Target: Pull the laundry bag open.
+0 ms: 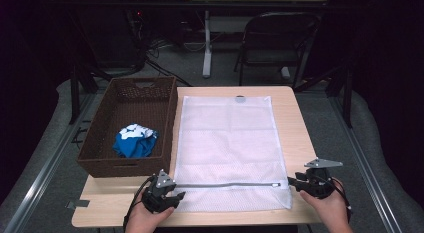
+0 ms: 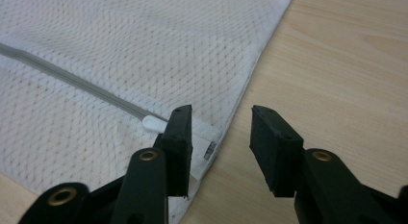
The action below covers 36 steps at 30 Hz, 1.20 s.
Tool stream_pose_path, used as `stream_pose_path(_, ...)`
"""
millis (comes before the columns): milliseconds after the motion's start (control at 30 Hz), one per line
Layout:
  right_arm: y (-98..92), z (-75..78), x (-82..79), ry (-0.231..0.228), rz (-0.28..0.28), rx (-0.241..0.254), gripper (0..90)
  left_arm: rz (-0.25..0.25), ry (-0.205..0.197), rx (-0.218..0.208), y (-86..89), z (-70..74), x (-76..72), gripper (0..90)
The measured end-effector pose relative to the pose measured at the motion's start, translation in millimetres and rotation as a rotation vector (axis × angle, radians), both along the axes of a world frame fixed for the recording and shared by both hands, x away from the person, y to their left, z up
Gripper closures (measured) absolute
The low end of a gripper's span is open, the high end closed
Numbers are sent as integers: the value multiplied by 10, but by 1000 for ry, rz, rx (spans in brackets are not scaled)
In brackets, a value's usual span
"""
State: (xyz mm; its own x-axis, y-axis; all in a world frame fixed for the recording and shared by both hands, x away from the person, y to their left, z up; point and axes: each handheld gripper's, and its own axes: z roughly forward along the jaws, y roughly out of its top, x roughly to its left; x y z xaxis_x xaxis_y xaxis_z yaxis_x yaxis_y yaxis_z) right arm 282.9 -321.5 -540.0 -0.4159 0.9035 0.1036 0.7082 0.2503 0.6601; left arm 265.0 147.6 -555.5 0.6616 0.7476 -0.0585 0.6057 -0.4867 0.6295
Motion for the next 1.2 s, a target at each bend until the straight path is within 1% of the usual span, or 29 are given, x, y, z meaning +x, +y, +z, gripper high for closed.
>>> stream_pose_path(67, 14, -14, 74, 56, 9, 13, 569, -1, -1, -13, -7, 18, 6, 544)
stream_pose_path(133, 39, -32, 139, 81, 9, 20, 565, -15, -5, -20, -23, 51, 19, 558)
stream_pose_path(200, 56, -47, 191, 123, -14, 48, 555, -24, -10, -20, -54, 76, 27, 560)
stream_pose_path(233, 63, -54, 212, 139, -32, 74, 549, -29, -13, -18, -74, 92, 35, 565)
stream_pose_path(267, 64, -60, 227, 147, -48, 90, 549, -20, -27, -6, -93, 107, 42, 548)
stream_pose_path(300, 63, -62, 237, 156, -57, 107, 549, -20, -25, -11, -111, 121, 53, 556)
stream_pose_path(333, 58, -62, 245, 160, -62, 114, 549, -29, -22, -22, -130, 136, 70, 559)
stream_pose_path(400, 47, -62, 248, 158, -72, 115, 550, -26, -27, -30, -185, 156, 102, 561)
stream_pose_path(433, 35, -64, 246, 158, -75, 114, 554, -33, -30, -24, -211, 163, 127, 559)
stream_pose_path(467, 22, -72, 236, 159, -83, 121, 572, -41, -21, -25, -275, 161, 171, 555)
stream_pose_path(500, 22, -72, 236, 159, -83, 121, 572, -41, -21, -25, -275, 161, 171, 555)
stream_pose_path(533, 13, -91, 226, 168, -83, 121, 583, -40, -16, -26, -310, 150, 195, 556)
stream_pose_path(567, 13, -91, 226, 168, -83, 121, 583, -47, -9, -19, -343, 137, 224, 556)
stream_pose_path(667, 3, -129, 220, 205, -79, 140, 619, -56, 7, -12, -450, 85, 283, 563)
stream_pose_path(700, -1, -134, 218, 205, -81, 146, 619, -59, 10, -10, -477, 71, 298, 563)
stream_pose_path(767, -8, -138, 214, 223, -99, 166, 608, -55, 21, -14, -520, 39, 323, 564)
stream_pose_path(833, -14, -145, 207, 234, -126, 186, 599, -61, 27, -13, -543, 12, 340, 564)
stream_pose_path(867, -15, -150, 206, 237, -132, 184, 599, -66, 24, -10, -550, -5, 349, 563)
stream_pose_path(967, -20, -161, 203, 249, -138, 183, 601, -58, 24, -11, -552, -54, 359, 564)
stream_pose_path(1033, -29, -159, 197, 262, -150, 210, 604, -57, 32, -14, -540, -101, 370, 563)
stream_pose_path(1133, -30, -165, 196, 273, -157, 215, 608, -62, 30, -8, -540, -116, 369, 564)
stream_pose_path(1200, -35, -199, 207, 276, -156, 216, 613, -65, 28, -4, -543, -125, 369, 563)
